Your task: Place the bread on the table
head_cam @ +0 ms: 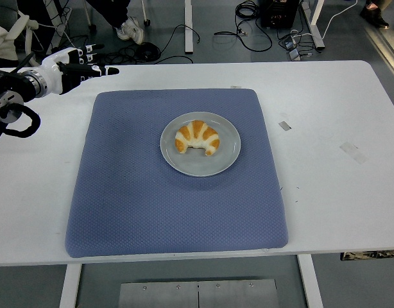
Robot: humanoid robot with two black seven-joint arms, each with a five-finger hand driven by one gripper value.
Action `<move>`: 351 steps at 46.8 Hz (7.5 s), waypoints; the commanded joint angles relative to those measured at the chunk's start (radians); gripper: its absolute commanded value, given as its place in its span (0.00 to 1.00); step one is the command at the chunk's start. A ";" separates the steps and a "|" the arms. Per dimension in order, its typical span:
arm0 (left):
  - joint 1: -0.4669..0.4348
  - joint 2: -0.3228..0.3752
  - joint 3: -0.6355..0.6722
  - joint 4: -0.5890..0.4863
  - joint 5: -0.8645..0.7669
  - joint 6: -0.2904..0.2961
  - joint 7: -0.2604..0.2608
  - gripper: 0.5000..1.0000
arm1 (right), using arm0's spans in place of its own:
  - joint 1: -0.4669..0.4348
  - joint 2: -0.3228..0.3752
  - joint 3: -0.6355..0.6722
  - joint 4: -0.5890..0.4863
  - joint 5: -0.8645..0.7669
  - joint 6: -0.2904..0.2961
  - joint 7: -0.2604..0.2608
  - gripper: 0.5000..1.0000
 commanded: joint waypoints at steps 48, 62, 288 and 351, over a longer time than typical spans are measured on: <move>-0.132 -0.004 0.230 -0.353 0.314 0.017 0.011 0.99 | 0.000 0.000 0.000 0.000 0.000 0.000 0.000 1.00; -0.193 -0.027 0.361 -0.358 0.307 0.011 0.029 0.99 | 0.000 0.000 0.000 0.000 0.000 0.000 0.000 1.00; -0.229 -0.199 0.526 -0.284 0.308 0.074 0.045 0.62 | 0.000 0.000 0.000 0.000 0.000 0.000 0.000 1.00; -0.272 -0.209 0.580 -0.286 0.313 0.060 0.049 0.18 | 0.000 0.000 0.001 0.000 0.000 0.000 0.000 1.00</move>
